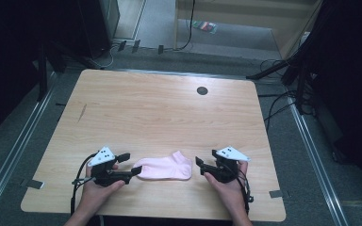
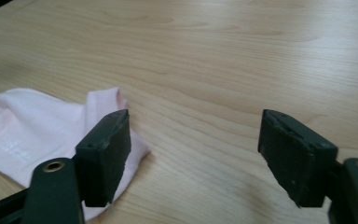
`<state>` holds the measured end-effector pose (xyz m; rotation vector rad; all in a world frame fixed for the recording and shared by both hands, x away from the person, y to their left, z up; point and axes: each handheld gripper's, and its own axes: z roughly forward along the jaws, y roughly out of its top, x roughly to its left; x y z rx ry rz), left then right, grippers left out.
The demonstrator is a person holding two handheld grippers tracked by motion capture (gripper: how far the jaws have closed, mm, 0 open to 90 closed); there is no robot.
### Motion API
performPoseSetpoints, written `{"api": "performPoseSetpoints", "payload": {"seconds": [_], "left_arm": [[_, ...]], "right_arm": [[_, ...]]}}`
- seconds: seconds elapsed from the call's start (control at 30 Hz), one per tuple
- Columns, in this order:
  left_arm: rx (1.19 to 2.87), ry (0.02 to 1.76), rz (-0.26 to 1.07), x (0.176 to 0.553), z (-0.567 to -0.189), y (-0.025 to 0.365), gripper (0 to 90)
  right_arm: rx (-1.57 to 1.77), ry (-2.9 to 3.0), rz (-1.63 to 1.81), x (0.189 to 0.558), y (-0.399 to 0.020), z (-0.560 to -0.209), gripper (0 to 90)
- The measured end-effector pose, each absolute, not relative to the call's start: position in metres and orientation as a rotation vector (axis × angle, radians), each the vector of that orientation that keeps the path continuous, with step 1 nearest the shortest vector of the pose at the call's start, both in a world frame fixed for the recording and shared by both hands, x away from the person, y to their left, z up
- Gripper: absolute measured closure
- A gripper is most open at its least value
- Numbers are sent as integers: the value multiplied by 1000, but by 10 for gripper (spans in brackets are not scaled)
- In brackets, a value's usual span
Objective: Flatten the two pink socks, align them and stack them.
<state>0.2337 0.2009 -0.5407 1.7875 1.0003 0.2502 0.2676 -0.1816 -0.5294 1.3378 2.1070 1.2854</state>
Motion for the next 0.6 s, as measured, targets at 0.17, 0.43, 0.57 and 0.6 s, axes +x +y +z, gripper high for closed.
{"api": "performPoseSetpoints", "payload": {"seconds": [0.17,0.43,0.57,0.6], "left_arm": [[1761,1025,293,234,-537,213,135],[1777,1102,399,237,-537,243,79],[1737,1158,386,239,-539,263,22],[1732,1180,398,240,-540,270,22]], "right_arm": [[1386,2055,1304,271,-200,-526,185],[1436,2007,1282,270,-230,-524,146],[1464,2004,1274,267,-244,-528,135],[1476,2002,1276,266,-247,-529,135]]}}
